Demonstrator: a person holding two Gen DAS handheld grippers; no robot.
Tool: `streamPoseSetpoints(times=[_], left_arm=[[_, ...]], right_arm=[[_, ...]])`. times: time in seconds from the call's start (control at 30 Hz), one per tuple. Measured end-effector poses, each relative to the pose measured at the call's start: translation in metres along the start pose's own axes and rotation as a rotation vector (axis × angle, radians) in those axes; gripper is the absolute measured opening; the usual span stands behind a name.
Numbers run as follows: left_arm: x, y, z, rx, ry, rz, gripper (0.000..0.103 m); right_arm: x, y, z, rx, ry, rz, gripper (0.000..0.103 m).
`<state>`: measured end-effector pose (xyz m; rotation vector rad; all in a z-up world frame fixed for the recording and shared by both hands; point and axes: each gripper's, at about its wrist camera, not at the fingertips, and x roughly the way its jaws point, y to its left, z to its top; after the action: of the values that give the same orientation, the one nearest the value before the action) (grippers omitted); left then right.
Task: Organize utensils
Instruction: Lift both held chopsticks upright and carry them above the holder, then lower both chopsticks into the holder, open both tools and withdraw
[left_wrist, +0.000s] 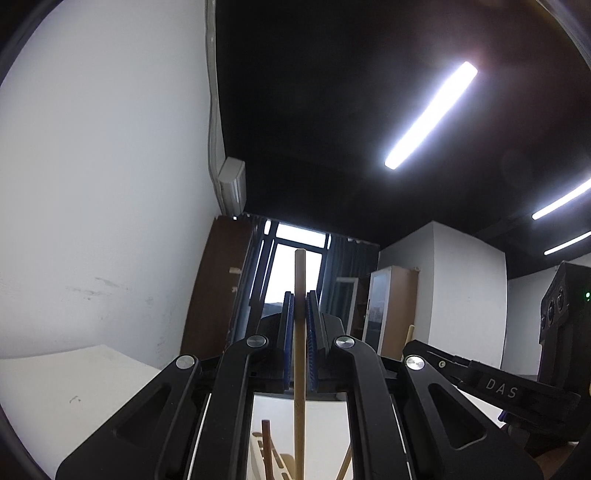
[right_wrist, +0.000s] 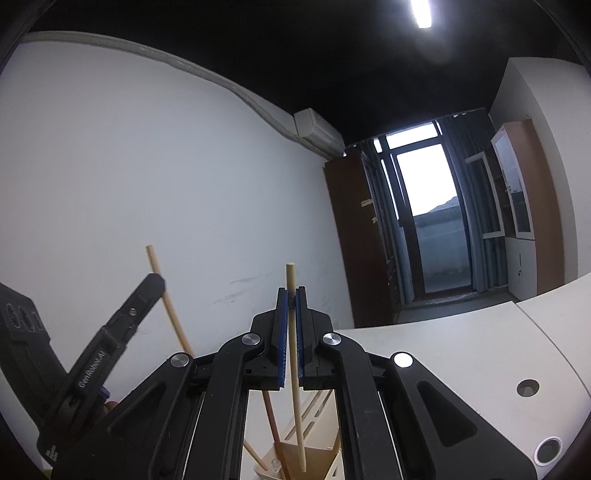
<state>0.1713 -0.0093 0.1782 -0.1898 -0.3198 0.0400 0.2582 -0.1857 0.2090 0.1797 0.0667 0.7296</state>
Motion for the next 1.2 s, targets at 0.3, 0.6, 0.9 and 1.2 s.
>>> streamPoseSetpoints(times=[0.3,0.6,0.9,1.2], left_arm=[[0.013,0.003,-0.022,0.033,0.135,-0.016,0.006],[0.018,0.011,-0.042,0.043,0.234,-0.017,0.006],[0.024,0.017,-0.050,0.066,0.293,-0.017,0.006],[0.023,0.025,-0.054,0.050,0.318,-0.028,0.006]], right_arm=[[0.011,0.002,-0.017,-0.028,0.070,-0.015,0.005],[0.010,0.005,-0.032,-0.032,0.124,-0.029,0.005],[0.017,0.007,-0.039,-0.048,0.165,-0.048,0.005],[0.015,0.007,-0.050,-0.045,0.199,-0.062,0.005]])
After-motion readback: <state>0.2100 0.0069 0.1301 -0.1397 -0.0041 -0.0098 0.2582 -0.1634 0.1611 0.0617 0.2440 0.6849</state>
